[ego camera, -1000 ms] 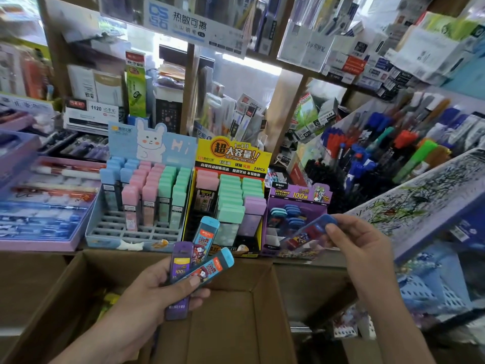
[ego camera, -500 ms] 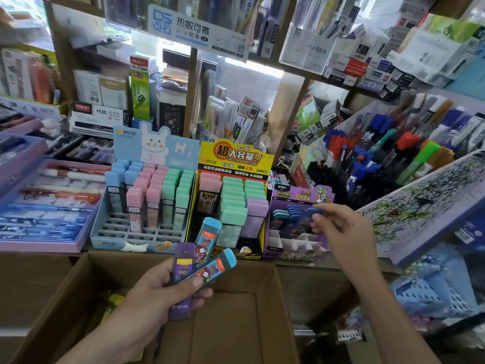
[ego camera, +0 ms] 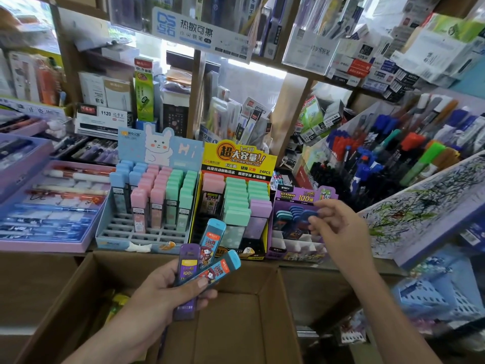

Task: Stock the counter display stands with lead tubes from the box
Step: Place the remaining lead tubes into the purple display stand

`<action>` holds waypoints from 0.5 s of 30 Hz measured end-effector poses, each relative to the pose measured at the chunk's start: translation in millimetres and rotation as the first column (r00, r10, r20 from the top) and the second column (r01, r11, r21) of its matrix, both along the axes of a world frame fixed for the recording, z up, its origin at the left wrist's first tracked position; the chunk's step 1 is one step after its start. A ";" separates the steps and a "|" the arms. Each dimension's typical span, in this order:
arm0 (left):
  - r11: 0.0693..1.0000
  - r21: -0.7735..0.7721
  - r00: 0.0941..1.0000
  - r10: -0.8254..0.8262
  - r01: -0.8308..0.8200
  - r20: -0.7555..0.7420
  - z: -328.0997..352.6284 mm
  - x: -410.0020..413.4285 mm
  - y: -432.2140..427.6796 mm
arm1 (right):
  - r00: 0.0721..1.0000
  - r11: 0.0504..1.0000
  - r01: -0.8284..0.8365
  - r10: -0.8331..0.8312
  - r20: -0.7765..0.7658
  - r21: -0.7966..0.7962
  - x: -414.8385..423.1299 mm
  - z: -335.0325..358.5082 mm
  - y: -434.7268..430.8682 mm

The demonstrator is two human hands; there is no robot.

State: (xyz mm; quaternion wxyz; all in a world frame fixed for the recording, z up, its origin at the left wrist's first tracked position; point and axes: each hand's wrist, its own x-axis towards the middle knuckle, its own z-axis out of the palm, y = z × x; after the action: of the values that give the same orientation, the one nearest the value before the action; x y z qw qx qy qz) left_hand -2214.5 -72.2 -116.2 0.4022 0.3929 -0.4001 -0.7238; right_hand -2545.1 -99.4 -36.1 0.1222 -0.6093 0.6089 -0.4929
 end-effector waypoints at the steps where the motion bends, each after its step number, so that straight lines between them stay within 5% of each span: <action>1: 1.000 0.000 1.000 0.002 -0.002 -0.001 -0.1 -0.5 0.1 | 1.000 1.000 0.013 -0.013 -0.023 -0.001 0.8 -2.1 -0.4; 5: 1.000 0.006 1.000 0.011 -0.011 -0.007 -0.7 -0.2 0.3 | 0.969 0.997 0.083 -0.080 -0.235 0.002 1.1 -16.5 -0.4; 11: 1.000 0.000 1.000 -0.001 0.001 0.000 -0.8 2.4 0.6 | 0.932 0.991 0.109 -0.130 -0.337 -0.080 -1.1 -23.9 0.6; 15: 1.000 -0.003 1.000 0.014 -0.014 -0.005 -1.3 1.7 1.2 | 0.960 0.984 0.126 -0.153 -0.235 -0.127 13.7 -17.3 10.1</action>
State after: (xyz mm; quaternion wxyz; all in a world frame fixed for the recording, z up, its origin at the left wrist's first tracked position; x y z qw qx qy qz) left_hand -2212.9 -71.0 -117.5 0.4088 0.3933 -0.3973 -0.7214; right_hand -2531.4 -89.2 -53.4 -0.0228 -0.6268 0.6324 -0.4547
